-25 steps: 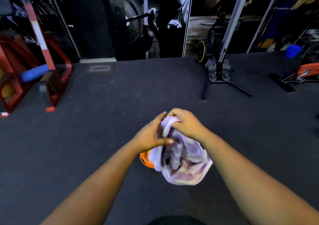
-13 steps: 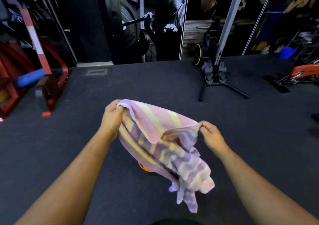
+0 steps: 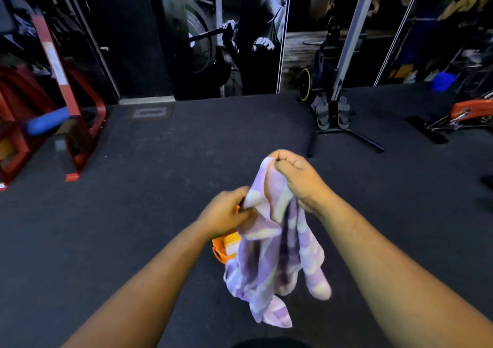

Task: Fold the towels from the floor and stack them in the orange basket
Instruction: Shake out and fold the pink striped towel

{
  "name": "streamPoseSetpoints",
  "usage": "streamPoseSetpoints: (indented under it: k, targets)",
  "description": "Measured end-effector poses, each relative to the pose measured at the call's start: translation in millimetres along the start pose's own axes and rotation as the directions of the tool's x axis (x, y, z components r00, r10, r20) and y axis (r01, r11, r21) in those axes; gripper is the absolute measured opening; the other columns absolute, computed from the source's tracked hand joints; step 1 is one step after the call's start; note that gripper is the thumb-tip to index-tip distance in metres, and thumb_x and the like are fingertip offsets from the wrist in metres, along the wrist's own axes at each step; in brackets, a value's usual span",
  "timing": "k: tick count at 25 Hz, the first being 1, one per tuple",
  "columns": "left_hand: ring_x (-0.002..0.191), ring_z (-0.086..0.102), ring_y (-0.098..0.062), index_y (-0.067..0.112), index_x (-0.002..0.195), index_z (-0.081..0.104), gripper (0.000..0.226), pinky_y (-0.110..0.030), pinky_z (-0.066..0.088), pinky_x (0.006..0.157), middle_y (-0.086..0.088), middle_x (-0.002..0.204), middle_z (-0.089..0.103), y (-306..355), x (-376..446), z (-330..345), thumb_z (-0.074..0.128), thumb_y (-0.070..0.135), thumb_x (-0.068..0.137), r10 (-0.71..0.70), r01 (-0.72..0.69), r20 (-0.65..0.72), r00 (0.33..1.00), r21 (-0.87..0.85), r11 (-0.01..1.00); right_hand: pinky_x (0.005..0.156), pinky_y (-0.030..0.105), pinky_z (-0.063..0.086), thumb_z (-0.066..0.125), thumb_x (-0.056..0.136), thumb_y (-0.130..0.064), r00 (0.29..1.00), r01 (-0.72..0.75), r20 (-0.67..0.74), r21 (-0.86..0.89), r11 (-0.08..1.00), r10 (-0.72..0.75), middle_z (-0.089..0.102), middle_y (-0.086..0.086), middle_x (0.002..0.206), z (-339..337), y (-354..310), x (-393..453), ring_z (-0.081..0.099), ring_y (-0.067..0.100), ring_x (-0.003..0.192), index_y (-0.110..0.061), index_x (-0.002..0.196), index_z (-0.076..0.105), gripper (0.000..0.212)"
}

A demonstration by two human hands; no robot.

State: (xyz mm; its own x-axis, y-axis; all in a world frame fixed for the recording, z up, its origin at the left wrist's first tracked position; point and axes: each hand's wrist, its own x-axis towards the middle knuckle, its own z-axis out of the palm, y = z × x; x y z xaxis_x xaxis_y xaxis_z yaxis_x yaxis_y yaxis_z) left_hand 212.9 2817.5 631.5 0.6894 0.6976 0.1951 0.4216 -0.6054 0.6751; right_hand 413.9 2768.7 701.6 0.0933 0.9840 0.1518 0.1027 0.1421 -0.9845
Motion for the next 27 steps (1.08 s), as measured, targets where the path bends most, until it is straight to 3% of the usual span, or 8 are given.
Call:
streamPoseSetpoints:
  k: [3,7,11,14,17,22,25,27]
  targets:
    - [0.071,0.057,-0.003,0.025,0.087,0.068,0.019,-0.028,0.046,0.064,0.016,0.076,0.068,-10,3,-21,0.052,0.02,0.08,-0.264,0.15,-0.206,0.942,-0.448,0.881,0.069,0.02,0.045,0.063,0.097,-0.015,0.999,0.037,0.042,-0.16,0.986,-0.031,0.063,-0.01,0.078,-33,20,-6,0.053,0.003,0.072,-0.017,0.091,0.068,0.008]
    - [0.087,0.064,-0.018,0.017,0.102,0.072,0.031,-0.033,0.05,0.075,-0.002,0.093,0.074,-16,6,-50,0.042,0.01,0.098,-0.547,0.18,-0.31,0.778,-0.724,0.666,0.057,0.03,0.039,0.083,0.083,-0.032,0.931,0.048,0.307,-0.64,0.767,0.198,0.054,-0.013,0.06,-62,77,-31,0.043,0.0,0.057,-0.032,0.069,0.063,0.024]
    - [0.09,0.06,-0.012,0.022,0.106,0.057,0.033,-0.03,0.049,0.077,0.004,0.097,0.064,-5,0,-39,0.055,0.046,0.083,-0.444,0.327,-0.148,0.884,-0.483,0.812,0.076,0.024,0.044,0.076,0.088,-0.037,0.986,0.005,0.146,-0.492,0.871,0.078,0.059,-0.013,0.098,-38,105,-50,0.054,0.0,0.086,-0.035,0.101,0.059,0.021]
    - [0.096,0.059,-0.006,0.024,0.126,0.033,0.076,-0.024,0.052,0.079,0.004,0.112,0.057,9,-3,-16,0.083,0.036,0.07,-0.239,0.259,0.11,0.965,-0.229,0.938,0.096,0.019,0.046,0.079,0.083,-0.045,0.972,-0.115,0.148,-0.386,0.915,0.184,0.056,-0.014,0.131,-4,92,-41,0.054,-0.005,0.115,-0.029,0.142,0.044,0.07]
    - [0.107,0.059,-0.012,0.028,0.128,0.037,0.069,-0.027,0.052,0.086,0.005,0.121,0.056,8,-1,-14,0.074,0.015,0.07,-0.059,0.061,0.063,0.996,-0.035,0.998,0.072,0.033,0.046,0.073,0.086,-0.044,0.979,-0.03,0.157,-0.513,0.858,0.128,0.06,-0.009,0.082,0,95,-37,0.051,0.003,0.073,-0.025,0.097,0.063,0.024]
    - [0.106,0.062,-0.008,0.022,0.123,0.069,0.045,-0.023,0.048,0.087,0.006,0.12,0.066,-20,-14,-36,0.064,0.014,0.079,0.118,-0.117,0.009,0.993,0.246,0.962,0.059,0.029,0.037,0.071,0.088,-0.033,0.993,-0.056,-0.108,-0.132,0.99,0.041,0.046,-0.005,0.068,-22,87,-48,0.045,0.008,0.065,-0.009,0.074,0.048,0.036]
    - [0.104,0.068,-0.001,0.025,0.117,0.076,0.044,-0.025,0.054,0.087,0.015,0.117,0.074,-32,-28,-40,0.056,0.004,0.084,-0.004,0.01,-0.074,0.997,0.086,0.996,0.059,0.027,0.036,0.071,0.09,-0.013,0.991,-0.066,-0.128,-0.178,0.982,0.043,0.048,0.0,0.069,-30,82,-39,0.043,0.007,0.065,-0.01,0.077,0.049,0.026]
    - [0.091,0.067,0.0,0.029,0.105,0.078,0.039,-0.026,0.054,0.076,0.015,0.103,0.076,-32,-31,-42,0.052,0.003,0.092,-0.222,0.154,-0.232,0.947,-0.278,0.948,0.059,0.027,0.038,0.08,0.082,-0.022,0.997,-0.071,-0.024,-0.376,0.924,0.067,0.057,0.003,0.068,-39,84,-37,0.045,0.005,0.062,-0.015,0.083,0.058,0.023]
